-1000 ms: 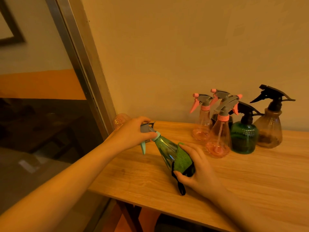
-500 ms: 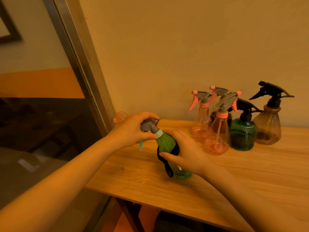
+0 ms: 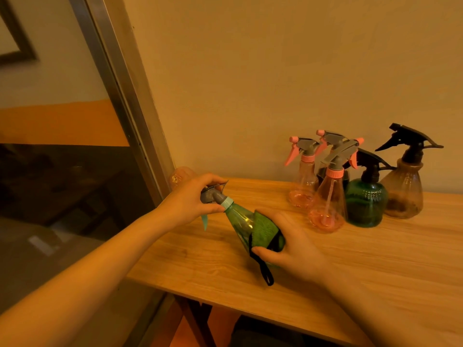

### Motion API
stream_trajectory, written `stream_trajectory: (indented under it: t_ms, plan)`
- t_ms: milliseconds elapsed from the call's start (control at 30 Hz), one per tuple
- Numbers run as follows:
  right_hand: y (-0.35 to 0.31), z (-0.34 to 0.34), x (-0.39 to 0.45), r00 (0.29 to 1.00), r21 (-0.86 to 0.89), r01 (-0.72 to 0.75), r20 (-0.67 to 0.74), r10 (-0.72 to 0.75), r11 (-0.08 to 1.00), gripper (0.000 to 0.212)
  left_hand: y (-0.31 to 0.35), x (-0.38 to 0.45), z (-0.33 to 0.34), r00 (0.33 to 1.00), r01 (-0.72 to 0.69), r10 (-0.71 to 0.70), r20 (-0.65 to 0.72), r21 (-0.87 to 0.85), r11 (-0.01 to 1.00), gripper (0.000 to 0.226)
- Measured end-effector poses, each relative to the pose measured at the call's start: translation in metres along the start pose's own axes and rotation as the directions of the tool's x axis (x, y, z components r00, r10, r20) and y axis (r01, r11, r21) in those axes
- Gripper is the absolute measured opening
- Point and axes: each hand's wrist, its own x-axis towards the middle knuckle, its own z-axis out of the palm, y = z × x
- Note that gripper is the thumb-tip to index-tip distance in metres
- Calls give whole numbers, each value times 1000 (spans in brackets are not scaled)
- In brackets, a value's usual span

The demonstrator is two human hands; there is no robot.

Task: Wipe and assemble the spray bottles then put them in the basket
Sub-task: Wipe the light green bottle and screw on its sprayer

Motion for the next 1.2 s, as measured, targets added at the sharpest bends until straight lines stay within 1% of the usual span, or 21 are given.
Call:
stream_trajectory:
  t_ms: [167,200,300,400,500,633,700,800,900,1033,1133,1200]
  plan:
    - [4,-3,-11,1000,-2,-22,-15,22,1000,72,5,2,2,994,-29,21,103,70,997,73]
    - [5,-3,-11,1000,-9,-27,-10,27,1000,72,6,3,2,994,-45,35,108,87,995,74]
    - [4,-5,-9,999,-27,-40,8,40,999,73,9,6,4,994,-95,86,65,145,985,68]
    - [2,-6,-1,999,-51,-43,27,44,998,72,10,7,5,991,-135,133,22,110,985,65]
    - [-3,-9,16,999,-83,-24,45,28,996,71,15,7,4,977,-213,214,0,97,972,63]
    - [-7,-10,37,996,-65,-22,82,27,998,67,19,8,3,958,-283,286,4,165,945,56]
    - [-7,-8,40,996,-33,-23,90,26,999,68,18,6,1,955,-291,296,0,193,937,53]
    - [-4,-6,33,995,5,-40,88,40,999,73,15,1,0,965,-253,261,-27,167,953,53]
    - [3,-1,20,998,32,-45,40,44,998,76,6,-4,0,985,-164,169,-45,93,982,53]
    - [14,4,0,997,100,-68,-22,70,993,76,-14,-12,3,999,-40,40,-11,27,999,51]
    - [21,2,-11,996,127,-69,-50,76,989,78,-21,-18,12,999,48,-48,1,-5,999,45]
    - [25,-1,-15,996,139,-65,-56,73,988,78,-19,-20,20,997,73,-73,1,-61,995,43]
